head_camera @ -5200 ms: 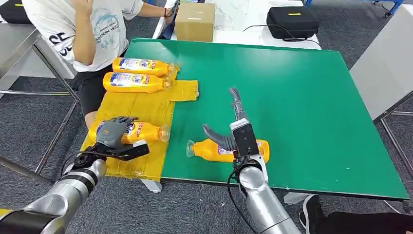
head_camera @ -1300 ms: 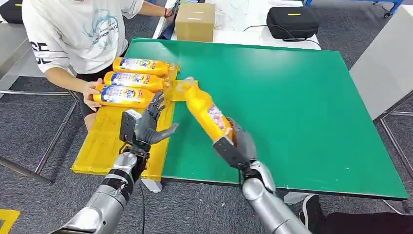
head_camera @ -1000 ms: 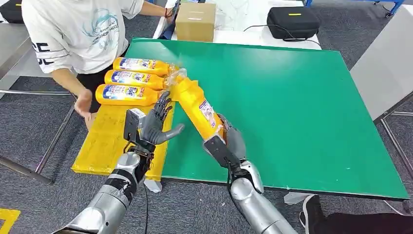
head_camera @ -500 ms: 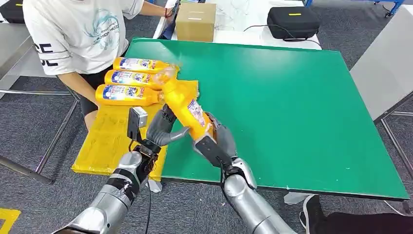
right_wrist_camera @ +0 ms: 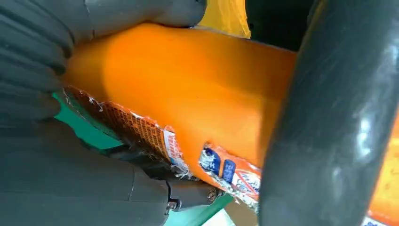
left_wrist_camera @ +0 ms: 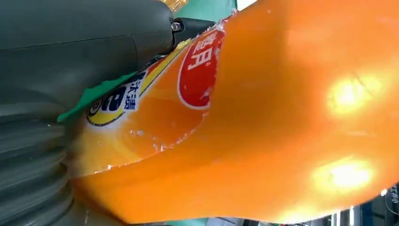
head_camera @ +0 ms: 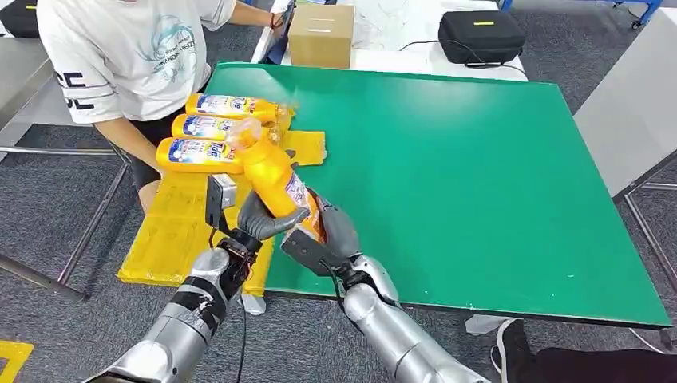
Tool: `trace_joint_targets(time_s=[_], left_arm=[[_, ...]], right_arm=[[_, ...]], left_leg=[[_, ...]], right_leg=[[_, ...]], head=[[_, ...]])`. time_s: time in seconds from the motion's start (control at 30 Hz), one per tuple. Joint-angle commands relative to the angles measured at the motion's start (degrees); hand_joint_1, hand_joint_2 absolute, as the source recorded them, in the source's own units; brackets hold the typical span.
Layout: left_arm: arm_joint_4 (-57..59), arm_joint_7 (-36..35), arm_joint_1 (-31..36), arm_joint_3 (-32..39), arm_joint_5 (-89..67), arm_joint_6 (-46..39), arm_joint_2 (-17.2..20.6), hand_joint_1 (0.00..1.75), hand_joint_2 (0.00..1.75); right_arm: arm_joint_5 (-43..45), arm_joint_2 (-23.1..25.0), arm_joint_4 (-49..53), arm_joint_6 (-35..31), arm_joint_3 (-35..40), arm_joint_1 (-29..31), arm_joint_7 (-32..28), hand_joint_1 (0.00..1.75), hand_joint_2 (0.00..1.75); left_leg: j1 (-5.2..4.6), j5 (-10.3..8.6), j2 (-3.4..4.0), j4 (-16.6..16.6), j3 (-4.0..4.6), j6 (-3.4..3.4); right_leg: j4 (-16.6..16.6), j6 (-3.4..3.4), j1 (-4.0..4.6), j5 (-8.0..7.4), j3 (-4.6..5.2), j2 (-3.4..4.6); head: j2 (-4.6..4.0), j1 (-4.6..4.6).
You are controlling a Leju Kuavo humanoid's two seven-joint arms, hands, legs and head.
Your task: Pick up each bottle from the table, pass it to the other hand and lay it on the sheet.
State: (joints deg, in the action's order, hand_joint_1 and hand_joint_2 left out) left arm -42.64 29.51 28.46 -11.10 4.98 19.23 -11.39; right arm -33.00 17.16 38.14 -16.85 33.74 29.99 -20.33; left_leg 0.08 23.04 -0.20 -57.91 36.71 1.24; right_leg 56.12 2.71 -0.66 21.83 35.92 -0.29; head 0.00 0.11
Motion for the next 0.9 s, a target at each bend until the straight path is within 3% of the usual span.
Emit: trace_joint_targets(time_s=[0.03,0.07,0.1,0.13,0.17,0.23,0.27,0.5,0.77,0.9], left_arm=[[2.0,-0.6,2.4,-3.4,0.1,0.8,1.0,0.0,1.75],[2.6,0.0,2.6,-3.1,0.5,1.3,1.2,0.0,1.75],[2.9,-0.1,2.5,-2.5,1.3,1.7,1.0,1.75,1.75],[2.4,0.7,2.0,-2.3,1.4,1.8,1.1,1.75,1.75],[2.1,0.8,1.7,-1.9,1.7,1.5,1.1,1.75,1.75],[1.6,0.7,1.3,-1.6,2.0,1.6,1.2,1.75,1.75],[1.6,0.7,1.3,-1.6,2.0,1.6,1.2,1.75,1.75],[-1.3,1.3,0.5,2.7,4.5,0.4,3.1,1.75,1.75],[-2.1,1.3,0.5,4.4,5.7,1.3,4.0,1.75,1.75],[-2.4,3.7,1.5,3.7,-1.5,-7.6,6.2,1.75,1.75]], right_arm=[[-1.0,1.3,-7.5,1.9,6.0,2.9,0.1,1.75,1.75],[-0.8,1.0,-7.5,2.6,6.4,3.1,0.3,1.75,1.75],[-1.1,0.9,-7.5,1.8,6.6,3.1,0.6,1.75,1.75],[-0.1,0.9,-7.2,1.5,6.0,2.8,0.4,1.75,1.75],[0.1,0.7,-7.0,1.1,5.9,2.6,0.4,0.33,1.75],[-0.1,0.4,-6.7,0.1,5.9,2.5,0.6,0.33,1.75],[-0.1,0.4,-6.7,0.1,5.9,2.5,0.6,0.0,1.75],[7.6,-1.7,-0.7,-1.1,-0.9,0.3,-2.0,0.0,1.75],[9.1,-2.8,1.6,-1.2,-2.6,-0.1,-2.9,0.0,1.75],[11.7,-3.6,5.3,-3.2,-5.6,-1.7,-4.3,0.0,1.75]], left_leg=[[0.05,0.15,0.04,0.0,-0.28,-0.07],[0.03,0.08,-0.02,0.0,-0.16,-0.05],[0.05,0.14,-0.01,0.0,-0.28,-0.07],[0.02,0.08,-0.01,0.0,-0.18,-0.06],[0.04,0.16,0.01,0.0,-0.34,-0.08],[0.02,0.09,0.01,0.0,-0.21,-0.06],[0.02,0.06,-0.02,0.0,-0.16,-0.05],[0.03,0.13,0.02,0.0,-0.31,-0.06],[0.04,0.13,0.03,0.0,-0.26,-0.07],[0.04,0.14,0.0,0.0,-0.3,-0.07]], right_leg=[[0.0,-0.1,0.05,0.14,-0.27,0.04],[0.0,-0.08,0.03,0.09,-0.16,-0.02],[0.0,-0.11,0.05,0.15,-0.27,0.0],[0.0,-0.07,0.02,0.09,-0.18,0.0],[0.0,-0.11,0.04,0.16,-0.33,0.02],[0.0,-0.07,0.02,0.09,-0.2,0.01],[0.0,-0.06,0.02,0.07,-0.16,-0.02],[0.0,-0.09,0.04,0.13,-0.27,0.02],[0.0,-0.09,0.04,0.12,-0.23,0.04],[0.0,-0.1,0.04,0.14,-0.28,0.0]], head=[[0.0,0.0],[0.0,0.02],[0.0,0.0],[0.0,0.02],[0.0,0.02],[0.0,0.0],[0.0,0.02],[0.0,0.0],[0.0,0.0],[0.0,0.0]])
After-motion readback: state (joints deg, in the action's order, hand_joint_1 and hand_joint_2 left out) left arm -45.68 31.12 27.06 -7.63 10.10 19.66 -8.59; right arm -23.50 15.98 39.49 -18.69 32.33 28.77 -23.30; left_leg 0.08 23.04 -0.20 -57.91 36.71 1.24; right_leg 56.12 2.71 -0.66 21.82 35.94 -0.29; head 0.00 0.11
